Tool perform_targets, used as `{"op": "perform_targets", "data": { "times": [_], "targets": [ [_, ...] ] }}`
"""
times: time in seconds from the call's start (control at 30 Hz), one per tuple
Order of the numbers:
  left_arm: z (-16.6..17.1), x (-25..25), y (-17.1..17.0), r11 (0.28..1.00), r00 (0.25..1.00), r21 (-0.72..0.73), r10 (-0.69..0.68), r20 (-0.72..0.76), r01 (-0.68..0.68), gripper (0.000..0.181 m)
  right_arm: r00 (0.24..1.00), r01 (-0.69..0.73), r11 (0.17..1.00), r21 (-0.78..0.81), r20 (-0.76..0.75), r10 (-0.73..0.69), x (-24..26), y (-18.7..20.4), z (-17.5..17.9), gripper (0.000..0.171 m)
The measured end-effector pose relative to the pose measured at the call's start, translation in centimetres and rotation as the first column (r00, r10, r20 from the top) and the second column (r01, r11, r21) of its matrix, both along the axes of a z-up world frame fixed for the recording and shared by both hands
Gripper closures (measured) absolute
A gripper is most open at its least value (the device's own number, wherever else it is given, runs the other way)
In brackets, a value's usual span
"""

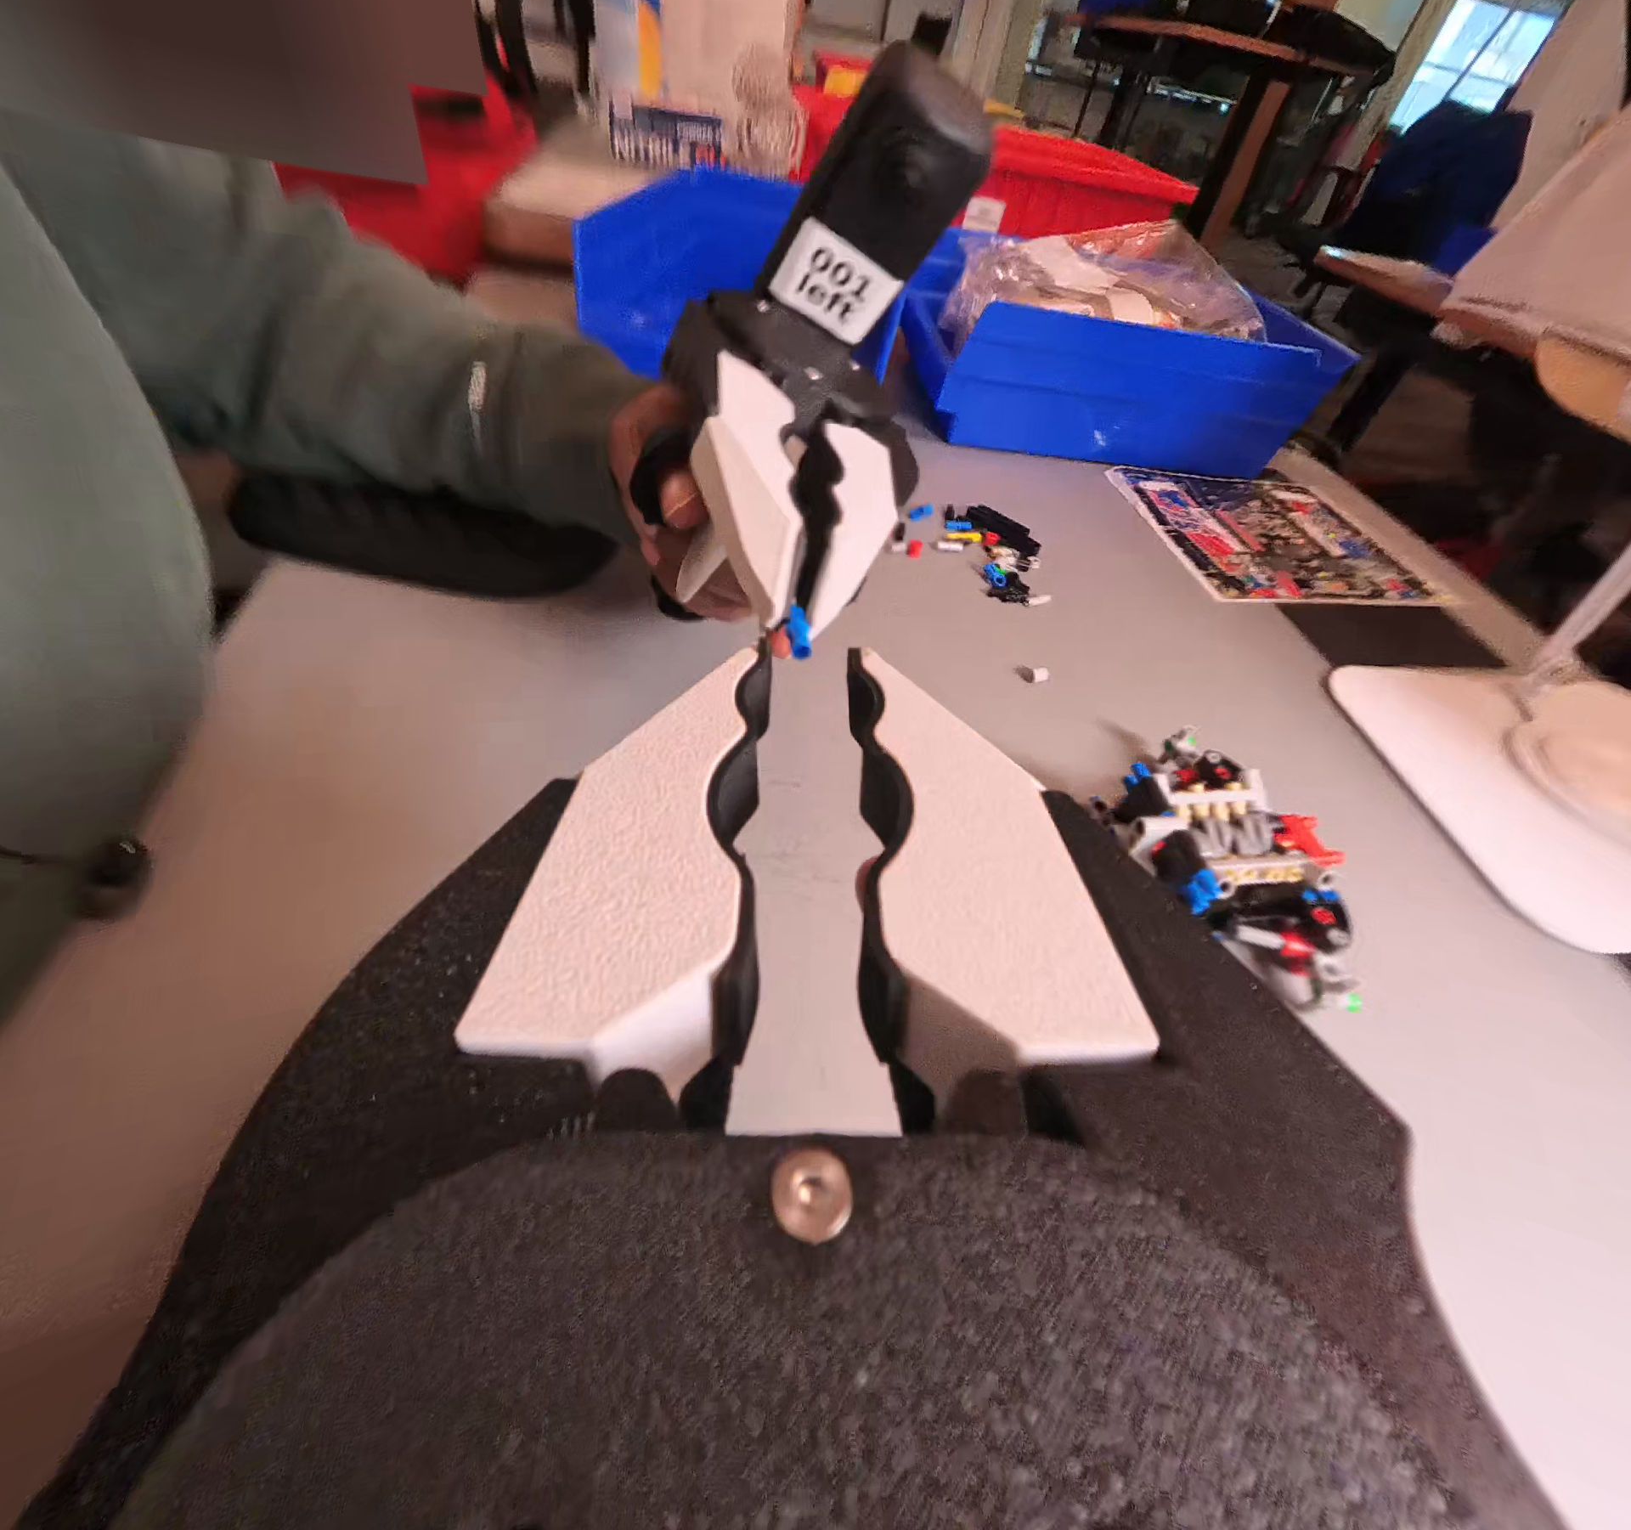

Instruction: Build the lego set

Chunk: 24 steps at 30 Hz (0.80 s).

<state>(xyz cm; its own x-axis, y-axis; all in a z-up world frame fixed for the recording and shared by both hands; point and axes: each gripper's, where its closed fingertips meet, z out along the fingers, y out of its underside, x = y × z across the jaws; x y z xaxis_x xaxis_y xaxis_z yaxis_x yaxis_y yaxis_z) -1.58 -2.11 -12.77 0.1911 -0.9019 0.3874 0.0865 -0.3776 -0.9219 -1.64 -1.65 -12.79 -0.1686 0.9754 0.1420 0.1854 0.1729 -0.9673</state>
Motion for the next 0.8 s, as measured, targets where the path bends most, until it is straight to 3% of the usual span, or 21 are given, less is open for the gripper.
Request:
{"op": "perform_targets", "data": {
  "times": [0.17, 0.63, 0.7, 0.8],
  "targets": [
    [0.7, 0.0, -0.3, 0.998, 1.0, 0.061, 0.008, 0.016, -0.009, 0.179, 0.997, -0.071, 0.987, -0.144, -0.047, 0.064, 0.1, -0.8, 0.6, 0.159],
    [1.0, 0.2, -0.6, 0.998, 1.0, 0.07, 0.001, 0.031, -0.003, 0.179, 0.996, -0.068, 0.979, -0.191, -0.077, 0.054, -0.4, -0.9, 0.9, 0.168],
    [0.5, 0.2, -0.4, 0.997, 1.0, 0.077, 0.025, -0.012, -0.024, 0.169, 0.996, -0.077, 0.982, -0.174, -0.05, 0.069, -0.2, -1.0, 0.6, 0.169],
    [-1.9, -0.4, 0.1, 0.989, 0.972, 0.137, 0.08, -0.221, -0.051, 0.154, 0.997, -0.08, 0.988, -0.129, -0.026, 0.078, 0.8, -0.8, 0.8, 0.169]
  ]
}}
